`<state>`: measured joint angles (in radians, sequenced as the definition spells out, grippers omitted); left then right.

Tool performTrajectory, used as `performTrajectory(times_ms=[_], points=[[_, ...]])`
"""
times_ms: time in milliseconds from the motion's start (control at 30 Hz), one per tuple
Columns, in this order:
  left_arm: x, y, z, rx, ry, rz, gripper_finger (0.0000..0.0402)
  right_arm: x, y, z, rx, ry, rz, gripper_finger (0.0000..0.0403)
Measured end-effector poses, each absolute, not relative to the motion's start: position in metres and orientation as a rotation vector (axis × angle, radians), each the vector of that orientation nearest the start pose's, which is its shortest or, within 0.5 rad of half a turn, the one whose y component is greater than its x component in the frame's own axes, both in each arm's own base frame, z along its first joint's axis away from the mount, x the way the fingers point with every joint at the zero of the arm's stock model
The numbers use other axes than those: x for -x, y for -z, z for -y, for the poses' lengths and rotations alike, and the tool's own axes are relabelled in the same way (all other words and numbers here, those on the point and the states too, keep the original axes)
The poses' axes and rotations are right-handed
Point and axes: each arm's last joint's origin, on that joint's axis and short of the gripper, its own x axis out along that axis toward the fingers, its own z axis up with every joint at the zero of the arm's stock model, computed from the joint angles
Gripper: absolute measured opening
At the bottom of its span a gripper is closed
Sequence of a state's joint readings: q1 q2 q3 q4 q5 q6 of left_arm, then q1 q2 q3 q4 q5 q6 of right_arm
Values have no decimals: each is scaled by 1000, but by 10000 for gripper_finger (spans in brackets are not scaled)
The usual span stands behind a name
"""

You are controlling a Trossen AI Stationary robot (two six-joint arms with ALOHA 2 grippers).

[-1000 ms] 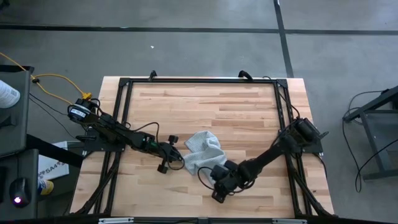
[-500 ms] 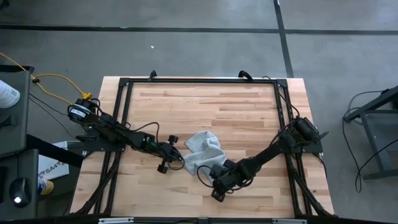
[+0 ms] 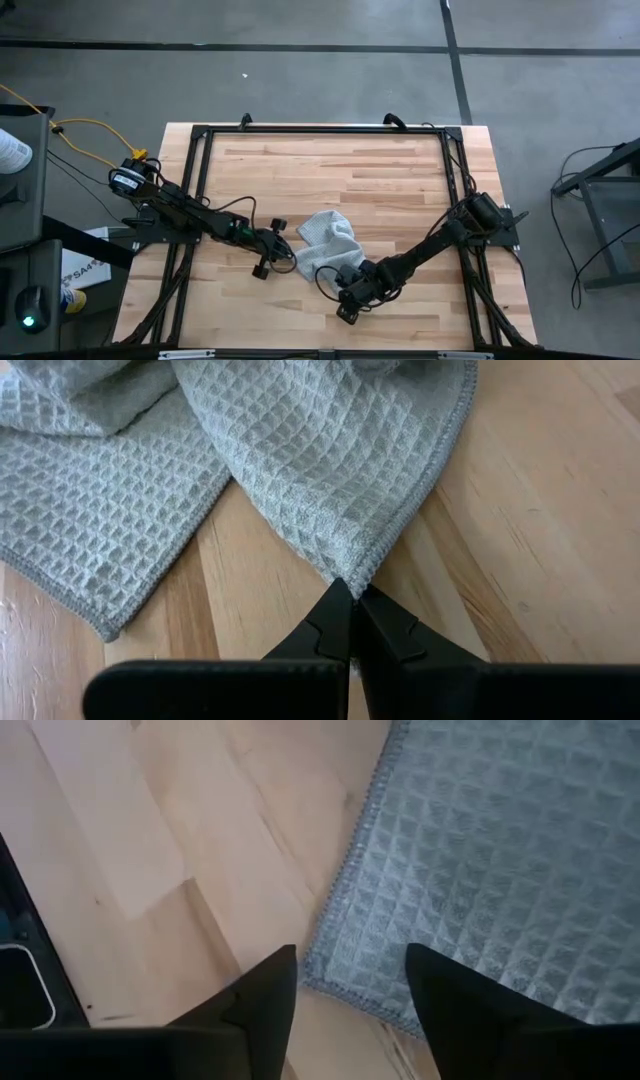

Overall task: Fold microfiber towels
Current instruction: Fold the gray towel

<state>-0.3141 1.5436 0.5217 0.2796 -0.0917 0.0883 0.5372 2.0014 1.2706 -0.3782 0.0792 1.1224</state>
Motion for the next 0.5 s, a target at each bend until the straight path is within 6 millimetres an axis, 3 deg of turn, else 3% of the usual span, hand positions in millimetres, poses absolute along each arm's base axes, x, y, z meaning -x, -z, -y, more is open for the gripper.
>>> performTrajectory(times_ms=[500], points=[[-251, -124, 79, -221, 239, -723, 1, -342, -128, -204, -657, 228, -1151, 128]])
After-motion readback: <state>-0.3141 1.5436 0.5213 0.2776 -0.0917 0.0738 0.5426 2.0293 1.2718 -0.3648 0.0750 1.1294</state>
